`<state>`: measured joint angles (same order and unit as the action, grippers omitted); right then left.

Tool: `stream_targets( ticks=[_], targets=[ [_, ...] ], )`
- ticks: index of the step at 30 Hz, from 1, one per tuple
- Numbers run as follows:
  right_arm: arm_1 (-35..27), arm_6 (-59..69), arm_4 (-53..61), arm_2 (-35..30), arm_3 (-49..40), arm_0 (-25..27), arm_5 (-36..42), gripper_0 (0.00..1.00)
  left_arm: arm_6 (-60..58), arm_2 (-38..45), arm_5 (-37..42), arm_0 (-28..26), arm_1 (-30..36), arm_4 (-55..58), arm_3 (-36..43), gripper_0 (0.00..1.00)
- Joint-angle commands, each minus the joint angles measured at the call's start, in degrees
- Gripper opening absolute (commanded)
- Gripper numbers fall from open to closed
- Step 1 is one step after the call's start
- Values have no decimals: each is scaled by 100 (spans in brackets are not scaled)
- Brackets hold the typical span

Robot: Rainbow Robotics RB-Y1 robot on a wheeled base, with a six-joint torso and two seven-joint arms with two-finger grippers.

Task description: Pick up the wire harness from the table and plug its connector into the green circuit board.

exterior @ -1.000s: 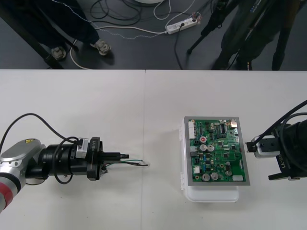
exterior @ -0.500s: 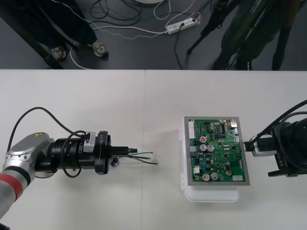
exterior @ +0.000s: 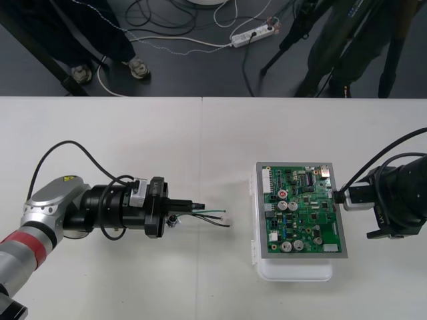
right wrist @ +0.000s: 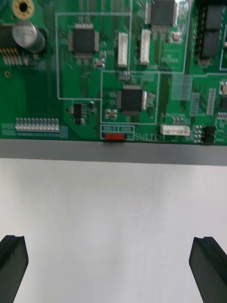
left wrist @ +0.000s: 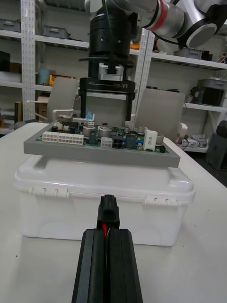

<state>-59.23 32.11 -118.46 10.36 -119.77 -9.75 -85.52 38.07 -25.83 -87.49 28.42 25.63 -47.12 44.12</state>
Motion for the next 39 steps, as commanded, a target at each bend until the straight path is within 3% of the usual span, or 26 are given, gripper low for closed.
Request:
stream_targets(
  ticks=[1,17,33,39],
  targets=[
    [61,357,-169,132,50,-238,44,100,-81,-291,-225,322,-111,18,114,0],
    [272,691,-591,414,50,-299,9,100,-810,-335,347,199,-119,-272,791,0],
    [447,823,-1022,642,59,-449,-140,100,-1144,-335,1340,-363,-172,-641,1925,0],
    [456,920,-1074,818,59,-449,-52,100,-1241,-326,1454,-469,-357,-746,1969,0]
  ],
)
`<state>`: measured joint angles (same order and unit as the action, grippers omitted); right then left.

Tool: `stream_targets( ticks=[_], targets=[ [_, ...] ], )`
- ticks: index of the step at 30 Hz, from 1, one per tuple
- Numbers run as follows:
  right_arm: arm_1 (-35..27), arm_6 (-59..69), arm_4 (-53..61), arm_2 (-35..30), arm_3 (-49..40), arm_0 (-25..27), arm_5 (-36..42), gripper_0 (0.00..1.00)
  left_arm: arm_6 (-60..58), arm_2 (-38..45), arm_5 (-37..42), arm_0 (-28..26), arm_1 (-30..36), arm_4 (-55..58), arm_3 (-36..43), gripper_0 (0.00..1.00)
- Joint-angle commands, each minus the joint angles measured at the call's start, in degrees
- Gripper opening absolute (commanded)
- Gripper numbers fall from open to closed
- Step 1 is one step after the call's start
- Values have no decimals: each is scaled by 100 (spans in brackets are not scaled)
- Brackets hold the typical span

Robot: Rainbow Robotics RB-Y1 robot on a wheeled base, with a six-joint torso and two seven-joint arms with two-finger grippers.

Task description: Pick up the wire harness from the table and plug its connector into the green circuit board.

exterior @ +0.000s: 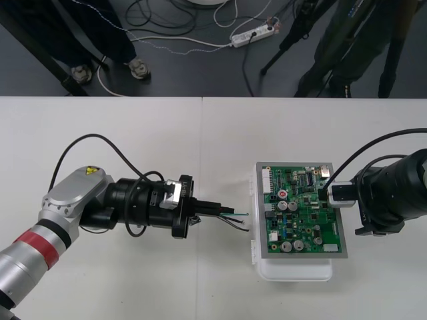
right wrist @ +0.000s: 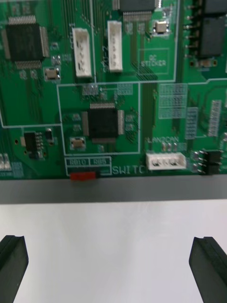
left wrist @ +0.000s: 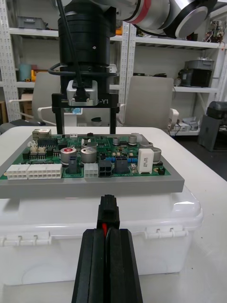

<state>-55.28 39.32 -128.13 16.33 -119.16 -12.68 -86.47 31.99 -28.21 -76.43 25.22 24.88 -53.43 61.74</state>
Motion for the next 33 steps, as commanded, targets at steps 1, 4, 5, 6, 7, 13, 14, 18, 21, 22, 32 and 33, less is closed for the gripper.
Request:
stream_targets(
  ticks=[1,4,5,6,7,13,14,18,21,22,32,33],
  targets=[
    [70,208,-151,256,-11,-156,60,100,-642,-88,366,-157,-300,-133,206,0],
    [114,261,-292,353,-11,-156,113,100,-668,-88,533,-254,-370,-194,294,0],
    [122,261,-309,371,-11,-156,122,100,-668,-88,586,-289,-388,-229,356,0],
    [131,270,-327,397,-11,-165,113,100,-685,-88,656,-324,-388,-273,435,0],
    [131,278,-327,406,-11,-165,113,100,-694,-88,700,-342,-388,-291,488,0],
    [175,287,-345,520,-11,-235,139,100,-826,-88,920,-377,-432,-431,734,0],
    [175,287,-362,538,-11,-253,148,100,-844,-88,928,-377,-449,-440,743,0],
    [175,252,-353,546,-11,-341,166,100,-879,-88,964,-377,-493,-458,734,0],
    [166,217,-345,564,-11,-393,157,100,-896,-88,999,-368,-537,-546,743,0],
    [175,199,-336,564,-11,-411,157,100,-914,-97,1025,-368,-555,-555,743,0],
    [175,76,-265,617,-11,-446,166,100,-975,-114,1052,-280,-669,-660,743,0],
    [175,67,-265,626,-11,-446,157,100,-984,-123,1052,-280,-660,-651,734,0]
  ],
)
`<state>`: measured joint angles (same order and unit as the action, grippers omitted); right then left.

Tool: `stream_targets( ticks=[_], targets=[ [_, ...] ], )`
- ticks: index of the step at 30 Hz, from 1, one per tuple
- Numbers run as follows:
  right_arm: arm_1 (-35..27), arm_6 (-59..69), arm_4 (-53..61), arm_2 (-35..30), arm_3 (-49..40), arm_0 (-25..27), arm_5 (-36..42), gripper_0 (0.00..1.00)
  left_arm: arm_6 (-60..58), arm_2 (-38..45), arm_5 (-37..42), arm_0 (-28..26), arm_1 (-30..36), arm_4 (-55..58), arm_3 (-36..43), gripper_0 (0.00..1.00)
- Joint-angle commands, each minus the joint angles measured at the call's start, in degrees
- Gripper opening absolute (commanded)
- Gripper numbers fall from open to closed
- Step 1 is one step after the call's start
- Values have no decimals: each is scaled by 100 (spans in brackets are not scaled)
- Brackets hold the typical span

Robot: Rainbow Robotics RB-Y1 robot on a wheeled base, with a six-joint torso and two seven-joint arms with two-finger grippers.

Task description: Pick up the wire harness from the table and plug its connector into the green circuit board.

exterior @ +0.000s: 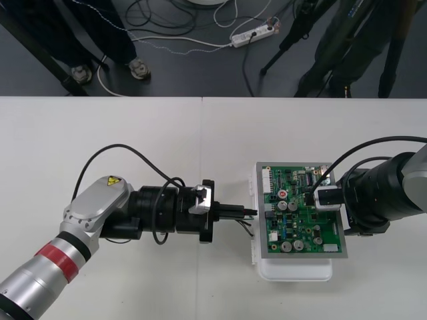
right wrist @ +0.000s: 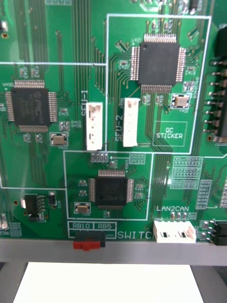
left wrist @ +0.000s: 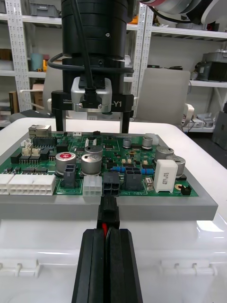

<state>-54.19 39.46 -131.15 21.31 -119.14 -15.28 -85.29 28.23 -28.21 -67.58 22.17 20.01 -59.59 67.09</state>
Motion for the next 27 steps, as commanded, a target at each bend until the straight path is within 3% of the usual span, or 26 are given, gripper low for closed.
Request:
stream_targets(
  ticks=[1,27],
  targets=[
    [66,53,37,145,-13,-186,39,100,-608,-132,166,33,-182,-44,207,0],
    [66,106,81,312,-13,-336,48,100,-722,-255,227,130,-243,-26,207,0]
  ],
)
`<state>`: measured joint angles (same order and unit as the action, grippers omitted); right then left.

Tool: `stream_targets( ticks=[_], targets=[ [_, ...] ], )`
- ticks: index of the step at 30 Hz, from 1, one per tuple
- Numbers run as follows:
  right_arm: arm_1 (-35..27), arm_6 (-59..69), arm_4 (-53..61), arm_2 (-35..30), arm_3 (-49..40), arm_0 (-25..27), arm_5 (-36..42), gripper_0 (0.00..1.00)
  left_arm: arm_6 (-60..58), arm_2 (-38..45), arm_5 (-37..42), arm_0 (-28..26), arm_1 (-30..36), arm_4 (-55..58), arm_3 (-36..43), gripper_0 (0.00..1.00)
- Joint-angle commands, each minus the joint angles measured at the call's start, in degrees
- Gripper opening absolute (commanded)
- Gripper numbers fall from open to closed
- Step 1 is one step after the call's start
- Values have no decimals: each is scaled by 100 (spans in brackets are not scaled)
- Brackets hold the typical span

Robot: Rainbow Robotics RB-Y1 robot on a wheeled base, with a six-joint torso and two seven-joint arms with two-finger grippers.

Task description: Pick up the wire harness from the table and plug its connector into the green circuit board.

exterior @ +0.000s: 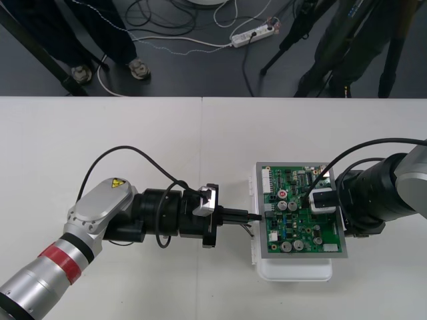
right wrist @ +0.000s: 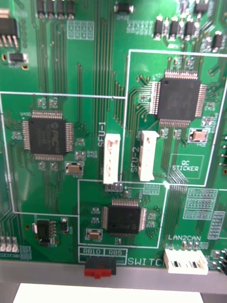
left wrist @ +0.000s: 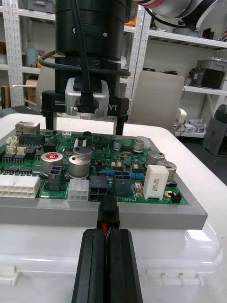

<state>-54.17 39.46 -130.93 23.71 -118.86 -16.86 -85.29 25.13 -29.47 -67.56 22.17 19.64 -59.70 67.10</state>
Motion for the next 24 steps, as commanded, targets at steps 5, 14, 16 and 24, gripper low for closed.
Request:
stream_targets(
  ticks=[5,14,16,24],
  targets=[
    [56,150,76,81,-41,-178,39,100,-412,-129,261,129,-285,-15,207,0],
    [64,291,120,81,-41,-178,-31,100,-421,-121,331,120,-312,-50,198,0],
    [64,317,138,90,-32,-178,-40,100,-421,-121,331,120,-312,-68,198,0],
    [56,405,173,90,-41,-178,-58,100,-412,-121,340,129,-303,-112,198,0]
  ],
)
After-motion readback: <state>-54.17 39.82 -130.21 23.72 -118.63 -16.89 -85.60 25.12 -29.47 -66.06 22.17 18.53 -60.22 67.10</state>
